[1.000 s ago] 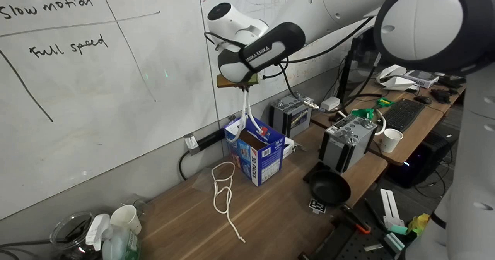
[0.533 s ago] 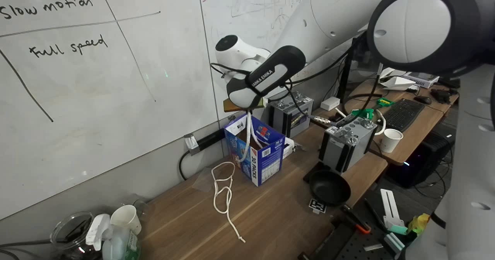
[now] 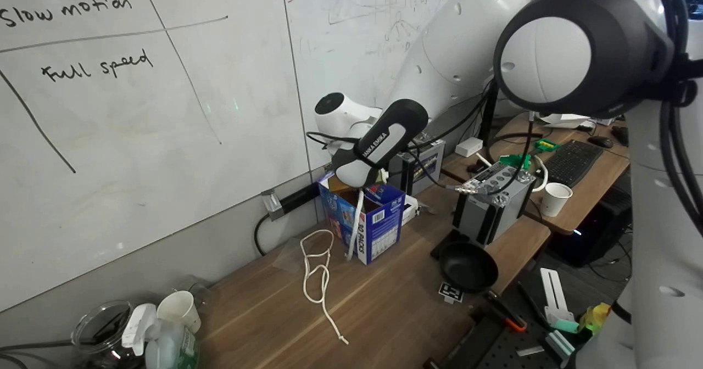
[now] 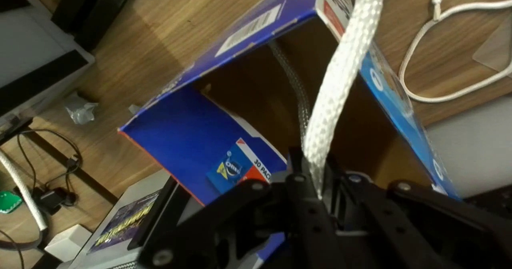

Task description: Pick up the white ropes from the counter and put them in the box

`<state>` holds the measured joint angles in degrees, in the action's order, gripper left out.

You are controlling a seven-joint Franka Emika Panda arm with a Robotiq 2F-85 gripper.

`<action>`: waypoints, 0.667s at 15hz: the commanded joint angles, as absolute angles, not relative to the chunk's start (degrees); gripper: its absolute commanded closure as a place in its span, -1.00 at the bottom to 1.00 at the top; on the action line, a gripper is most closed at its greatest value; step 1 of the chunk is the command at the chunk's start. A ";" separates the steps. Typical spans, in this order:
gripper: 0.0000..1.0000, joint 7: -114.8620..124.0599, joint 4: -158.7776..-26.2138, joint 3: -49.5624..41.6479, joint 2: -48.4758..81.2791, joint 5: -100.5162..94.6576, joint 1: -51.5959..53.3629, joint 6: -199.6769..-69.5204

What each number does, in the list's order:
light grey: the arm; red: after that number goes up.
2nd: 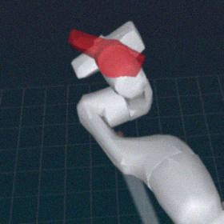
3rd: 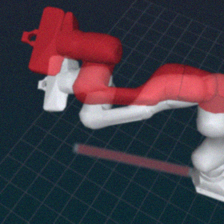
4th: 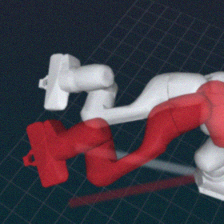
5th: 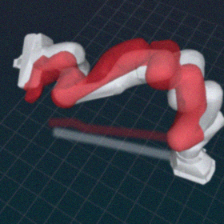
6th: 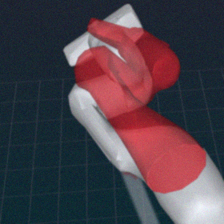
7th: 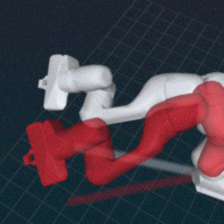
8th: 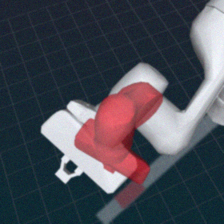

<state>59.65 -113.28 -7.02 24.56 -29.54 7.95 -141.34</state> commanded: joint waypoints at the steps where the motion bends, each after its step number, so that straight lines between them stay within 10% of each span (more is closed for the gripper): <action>1: 0.75 56.73 -113.52 -7.02 26.83 -27.24 7.98 -142.74; 2: 0.24 56.37 -113.43 -6.93 27.59 -26.34 7.98 -142.43; 10: -0.76 52.36 -112.85 -7.32 29.29 -22.42 9.12 -141.66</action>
